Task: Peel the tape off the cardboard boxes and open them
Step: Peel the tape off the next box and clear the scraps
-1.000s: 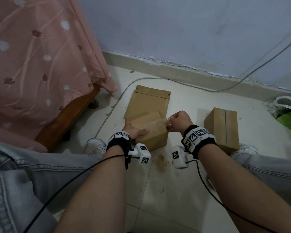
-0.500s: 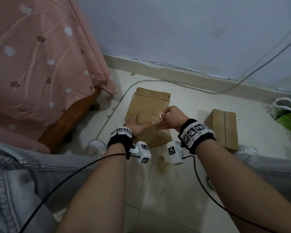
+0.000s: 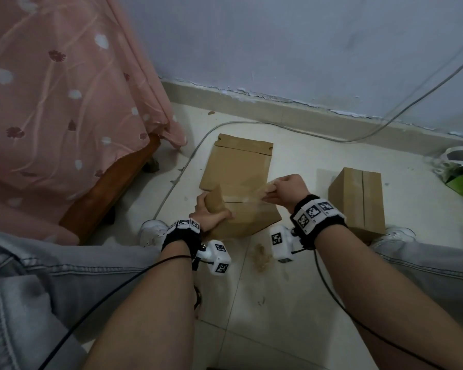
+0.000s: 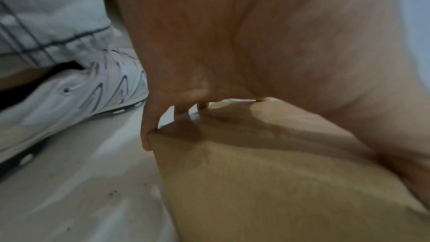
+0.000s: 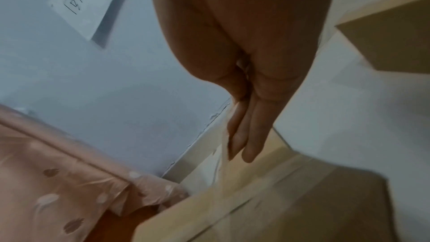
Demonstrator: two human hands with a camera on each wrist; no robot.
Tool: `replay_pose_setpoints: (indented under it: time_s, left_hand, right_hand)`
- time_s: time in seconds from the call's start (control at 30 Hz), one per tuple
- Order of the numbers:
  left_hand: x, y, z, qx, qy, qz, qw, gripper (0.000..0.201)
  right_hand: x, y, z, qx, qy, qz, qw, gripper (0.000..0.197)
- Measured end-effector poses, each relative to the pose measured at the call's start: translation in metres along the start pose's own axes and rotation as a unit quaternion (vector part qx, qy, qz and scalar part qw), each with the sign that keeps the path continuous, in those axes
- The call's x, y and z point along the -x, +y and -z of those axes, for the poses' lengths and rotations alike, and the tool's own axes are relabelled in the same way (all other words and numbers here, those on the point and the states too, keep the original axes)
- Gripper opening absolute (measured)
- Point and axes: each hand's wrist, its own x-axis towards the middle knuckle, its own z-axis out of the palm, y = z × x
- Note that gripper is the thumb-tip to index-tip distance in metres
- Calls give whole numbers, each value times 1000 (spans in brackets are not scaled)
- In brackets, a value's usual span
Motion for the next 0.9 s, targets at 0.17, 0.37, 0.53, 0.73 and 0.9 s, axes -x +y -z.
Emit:
replay_pose_setpoints:
  time_s: [0.17,0.37,0.53,0.73,0.9]
  left_hand:
    - [6,-1,7,63,-27,-11,998,134]
    - [-3,7,8,88,-15,-9,996,132]
    - [-10,4,-1,148,7,-15,989,135]
    - [-9,-8,2,206,7,-28,978,108]
    - [-14,-17,6,220,6,-19,975,107]
  right_hand:
    - [-4,-2,25,-5,-3,-8,1000,10]
    - [7,-7,7,-152,-88,-8,984,23]
    - [5,-9,-1,-134,-33,-6,990,18]
    - [-2,-16,25,-168,199,-19,965,21]
    - [-15,-31,59,-160,298,55,940,24]
